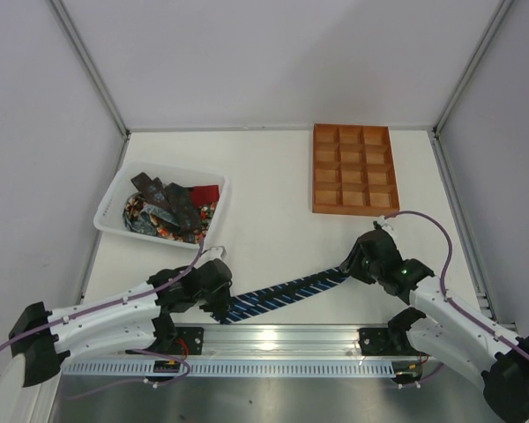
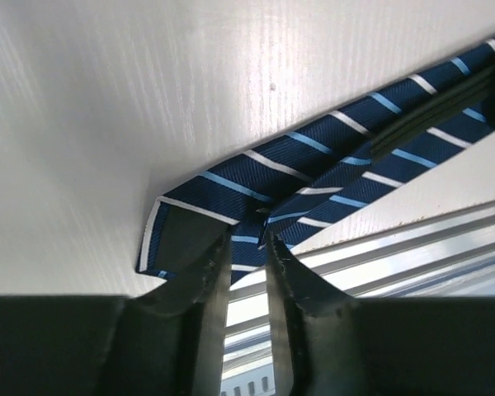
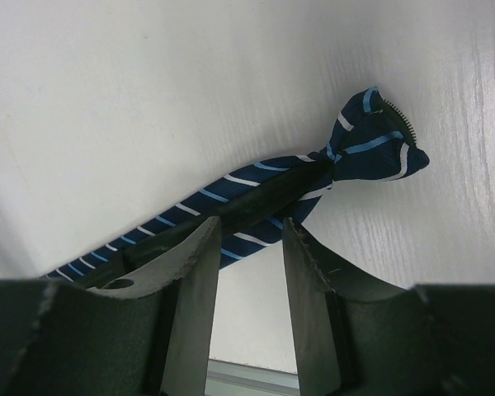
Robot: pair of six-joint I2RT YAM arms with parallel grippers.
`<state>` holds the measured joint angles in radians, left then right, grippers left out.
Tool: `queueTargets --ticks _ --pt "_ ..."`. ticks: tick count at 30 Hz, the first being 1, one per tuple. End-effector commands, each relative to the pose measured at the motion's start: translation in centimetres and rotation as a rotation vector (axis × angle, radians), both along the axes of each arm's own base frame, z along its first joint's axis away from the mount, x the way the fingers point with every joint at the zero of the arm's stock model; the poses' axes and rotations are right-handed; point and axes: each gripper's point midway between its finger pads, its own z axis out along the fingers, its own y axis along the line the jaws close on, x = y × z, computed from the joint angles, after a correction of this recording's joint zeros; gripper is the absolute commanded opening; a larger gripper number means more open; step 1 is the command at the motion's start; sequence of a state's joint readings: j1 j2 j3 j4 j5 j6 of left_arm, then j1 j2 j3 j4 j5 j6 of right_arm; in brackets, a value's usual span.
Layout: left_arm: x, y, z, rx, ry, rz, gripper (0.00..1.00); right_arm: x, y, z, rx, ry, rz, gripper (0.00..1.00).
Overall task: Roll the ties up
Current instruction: Flatten the tie
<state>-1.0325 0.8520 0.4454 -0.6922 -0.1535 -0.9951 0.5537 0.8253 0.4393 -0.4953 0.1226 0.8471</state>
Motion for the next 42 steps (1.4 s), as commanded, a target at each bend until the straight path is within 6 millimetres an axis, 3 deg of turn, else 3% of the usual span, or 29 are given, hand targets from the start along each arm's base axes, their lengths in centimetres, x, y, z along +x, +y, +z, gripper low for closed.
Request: queueTargets --ticks 1,3,5,6,8,10,12,13,15,16,22,26,31,35,40,42 --pt "0.7 -1.8 2.9 -0.13 -0.064 -0.025 0.44 0.6 0.4 0.2 0.005 -0.027 0.023 0.41" --pt "0.7 -3.1 3.9 -0.203 -0.08 -0.058 0.53 0.7 0.6 0.2 0.007 -0.023 0.034 0.41" --pt "0.9 -3.7 4.2 -0.225 -0.094 -0.081 0.55 0.8 0.8 0.4 0.009 -0.023 0.042 0.41" --pt "0.7 -4.2 4.4 -0.244 -0.089 -0.103 0.53 0.7 0.9 0.2 0.003 -0.009 0.049 0.4" --pt "1.0 -5.8 5.3 -0.311 -0.115 -0.14 0.4 0.9 1.2 0.8 0.008 -0.003 0.057 0.36" --pt "0.9 -8.3 6.2 -0.408 -0.114 -0.197 0.34 1.1 1.8 1.3 0.024 -0.002 0.08 0.27" --pt "1.1 -9.6 5.7 -0.417 -0.09 -0.218 0.27 1.3 2.5 1.6 0.038 -0.013 0.114 0.21" --pt "1.3 -10.2 5.9 -0.414 -0.085 -0.23 0.25 1.3 2.6 1.1 0.034 0.003 0.121 0.08" --pt "1.6 -10.6 5.0 -0.373 -0.064 -0.233 0.21 1.4 3.7 1.2 0.069 -0.005 0.163 0.03" --pt "2.0 -11.0 5.5 -0.377 -0.072 -0.233 0.21 1.4 3.9 0.6 0.07 0.015 0.172 0.0" --pt "3.0 -11.6 6.5 -0.351 -0.098 -0.23 0.22 1.3 6.7 -0.7 0.163 0.036 0.291 0.0" --pt "3.3 -11.4 6.4 -0.346 -0.101 -0.198 0.22 0.6 7.1 -1.1 0.176 0.041 0.316 0.0" --pt "3.3 -11.3 6.5 -0.359 -0.098 -0.165 0.23 -0.3 5.0 -2.5 0.08 0.047 0.298 0.0" --pt "3.5 -11.0 7.2 -0.355 -0.108 -0.151 0.24 0.4 4.0 -1.0 0.019 -0.024 0.311 0.0" --pt "3.4 -10.9 6.8 -0.356 -0.092 -0.126 0.26 0.0 5.4 1.0 0.116 -0.093 0.353 0.0" --pt "3.5 -11.1 6.7 -0.368 -0.091 -0.123 0.26 -0.9 5.6 0.0 0.149 -0.062 0.353 0.0"
